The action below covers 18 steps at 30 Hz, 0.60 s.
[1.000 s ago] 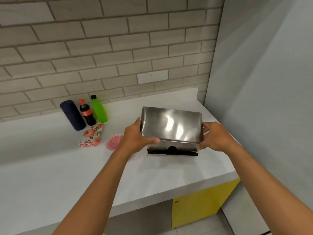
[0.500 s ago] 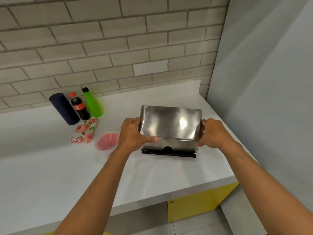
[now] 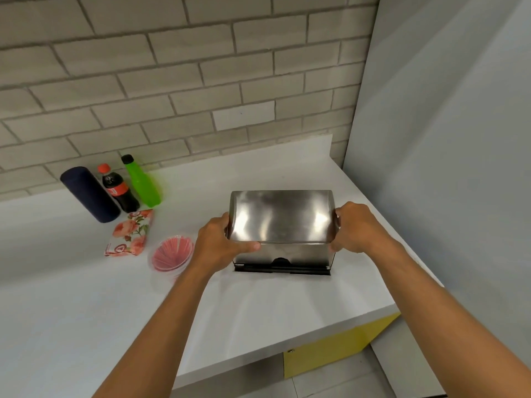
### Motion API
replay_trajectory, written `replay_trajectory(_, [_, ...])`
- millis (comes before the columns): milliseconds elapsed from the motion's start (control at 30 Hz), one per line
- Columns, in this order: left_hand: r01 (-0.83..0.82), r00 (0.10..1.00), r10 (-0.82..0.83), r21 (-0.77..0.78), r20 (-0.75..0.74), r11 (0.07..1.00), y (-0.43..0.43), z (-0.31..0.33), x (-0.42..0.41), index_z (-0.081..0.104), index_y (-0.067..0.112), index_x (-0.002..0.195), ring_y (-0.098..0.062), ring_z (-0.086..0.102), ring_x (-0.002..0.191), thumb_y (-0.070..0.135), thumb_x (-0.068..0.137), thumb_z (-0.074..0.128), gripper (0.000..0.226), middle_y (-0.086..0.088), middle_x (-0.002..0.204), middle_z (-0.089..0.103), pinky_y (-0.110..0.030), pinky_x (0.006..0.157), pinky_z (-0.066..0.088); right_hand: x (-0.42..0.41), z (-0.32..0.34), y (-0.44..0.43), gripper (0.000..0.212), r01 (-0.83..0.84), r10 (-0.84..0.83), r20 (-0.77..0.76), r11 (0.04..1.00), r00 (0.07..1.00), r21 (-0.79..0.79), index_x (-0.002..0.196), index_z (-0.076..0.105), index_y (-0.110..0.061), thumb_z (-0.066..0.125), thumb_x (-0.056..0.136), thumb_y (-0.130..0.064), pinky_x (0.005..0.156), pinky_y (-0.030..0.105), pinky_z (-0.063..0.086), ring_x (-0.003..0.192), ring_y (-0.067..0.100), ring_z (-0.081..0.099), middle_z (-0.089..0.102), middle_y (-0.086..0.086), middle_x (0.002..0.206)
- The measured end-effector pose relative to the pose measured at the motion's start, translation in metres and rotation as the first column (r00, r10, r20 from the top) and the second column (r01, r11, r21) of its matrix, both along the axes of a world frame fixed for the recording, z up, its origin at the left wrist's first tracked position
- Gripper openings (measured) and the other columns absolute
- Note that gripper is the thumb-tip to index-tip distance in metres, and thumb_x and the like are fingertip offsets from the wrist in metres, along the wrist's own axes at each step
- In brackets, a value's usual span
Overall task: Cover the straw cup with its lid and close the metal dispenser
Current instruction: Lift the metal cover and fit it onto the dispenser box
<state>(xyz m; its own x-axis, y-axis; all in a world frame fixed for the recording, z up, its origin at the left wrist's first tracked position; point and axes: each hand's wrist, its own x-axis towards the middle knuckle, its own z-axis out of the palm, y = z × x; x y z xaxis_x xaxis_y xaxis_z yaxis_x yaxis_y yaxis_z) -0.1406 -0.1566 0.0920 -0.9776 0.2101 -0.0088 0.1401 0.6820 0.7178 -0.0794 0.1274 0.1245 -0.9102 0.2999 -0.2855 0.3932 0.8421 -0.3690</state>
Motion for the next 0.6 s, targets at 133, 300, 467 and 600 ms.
replay_trajectory(133, [0.0, 1.0, 0.0, -0.023, 0.008, 1.0, -0.003, -0.001, -0.008, 0.066, 0.006, 0.109, -0.026, 0.062, 0.085, 0.069, 0.045, 0.089, 0.092, -0.007, 0.094, 0.067, -0.047, 0.085, 0.054, -0.002, 0.003, -0.002, 0.053, 0.006, -0.006, 0.012, 1.0, 1.0, 0.019, 0.078, 0.051, -0.016, 0.098, 0.055, -0.021, 0.046, 0.022, 0.033, 0.067, 0.016, 0.053, 0.056, 0.0, 0.086])
replay_trajectory(300, [0.026, 1.0, -0.026, -0.016, 0.013, 1.0, -0.004, -0.002, -0.015, 0.069, 0.005, 0.103, -0.031, 0.065, 0.099, 0.058, 0.051, 0.094, 0.078, -0.015, 0.106, 0.069, -0.041, 0.082, 0.054, -0.002, 0.01, -0.003, 0.052, 0.008, -0.008, 0.031, 1.0, 0.999, 0.011, 0.072, 0.048, -0.019, 0.098, 0.058, -0.02, 0.047, 0.021, 0.034, 0.062, 0.01, 0.051, 0.055, -0.002, 0.081])
replay_trajectory(467, [0.04, 0.999, -0.04, 0.005, 0.034, 0.999, -0.003, -0.001, -0.018, 0.072, 0.007, 0.101, -0.025, 0.065, 0.099, 0.047, 0.057, 0.096, 0.064, -0.01, 0.104, 0.07, -0.015, 0.07, 0.043, -0.002, 0.018, -0.006, 0.047, 0.021, -0.021, 0.058, 1.0, 0.998, -0.01, 0.069, 0.053, -0.016, 0.098, 0.057, -0.016, 0.047, 0.023, 0.036, 0.06, 0.012, 0.055, 0.057, -0.001, 0.072])
replay_trajectory(600, [0.04, 0.999, -0.04, 0.003, 0.029, 0.999, -0.004, -0.002, -0.02, 0.071, 0.007, 0.1, -0.026, 0.065, 0.099, 0.051, 0.056, 0.095, 0.067, -0.011, 0.103, 0.069, -0.017, 0.07, 0.044, -0.003, 0.02, -0.007, 0.049, 0.021, -0.02, 0.063, 1.0, 0.998, -0.018, 0.07, 0.052, -0.016, 0.099, 0.056, -0.017, 0.048, 0.024, 0.039, 0.065, 0.017, 0.059, 0.058, -0.001, 0.074])
